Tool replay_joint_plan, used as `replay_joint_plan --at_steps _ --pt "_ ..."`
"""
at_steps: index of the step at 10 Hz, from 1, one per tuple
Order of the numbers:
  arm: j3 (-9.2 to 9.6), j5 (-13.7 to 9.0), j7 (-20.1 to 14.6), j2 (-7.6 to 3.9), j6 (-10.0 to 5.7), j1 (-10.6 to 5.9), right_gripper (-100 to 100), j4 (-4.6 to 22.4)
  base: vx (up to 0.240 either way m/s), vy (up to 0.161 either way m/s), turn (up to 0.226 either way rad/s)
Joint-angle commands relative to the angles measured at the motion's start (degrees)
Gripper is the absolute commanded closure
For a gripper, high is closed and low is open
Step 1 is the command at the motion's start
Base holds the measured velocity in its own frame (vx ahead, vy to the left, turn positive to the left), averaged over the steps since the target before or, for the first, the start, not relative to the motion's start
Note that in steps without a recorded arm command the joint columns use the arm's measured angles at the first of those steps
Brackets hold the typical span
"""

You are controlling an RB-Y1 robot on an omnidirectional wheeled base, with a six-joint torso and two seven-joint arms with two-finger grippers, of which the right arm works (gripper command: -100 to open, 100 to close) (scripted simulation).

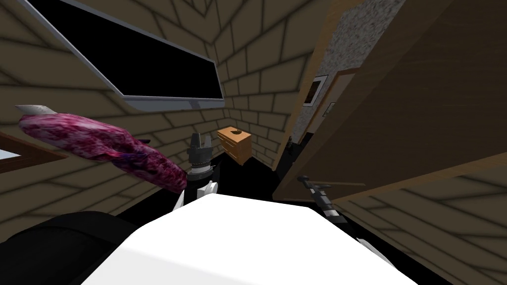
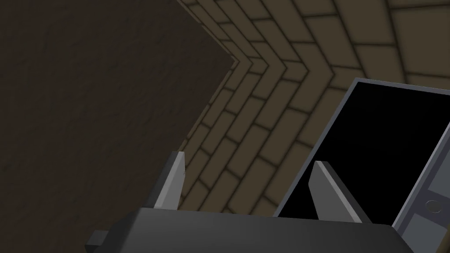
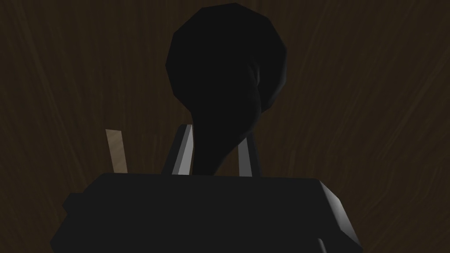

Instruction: Pull the door open

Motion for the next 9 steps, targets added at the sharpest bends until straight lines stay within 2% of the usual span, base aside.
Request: replay_joint_plan --at_steps 1,6,7,9 --pt "0.07 -0.04 -0.2 -0.39 -0.93 0.09 100 0.74 -0.19 -0.092 0.181" --pt "0.48 -0.04 -0.69 -0.99 -3.02 -0.07 100 2.37 -0.224 -0.074 0.152" --pt "0.6 0.04 -0.64 -0.71 -2.55 -0.11 100 2.15 -0.093 -0.035 0.04" --pt "0.92 0.05 -0.86 -0.86 -3.57 -0.2 100 3.11 -0.186 -0.066 0.184"
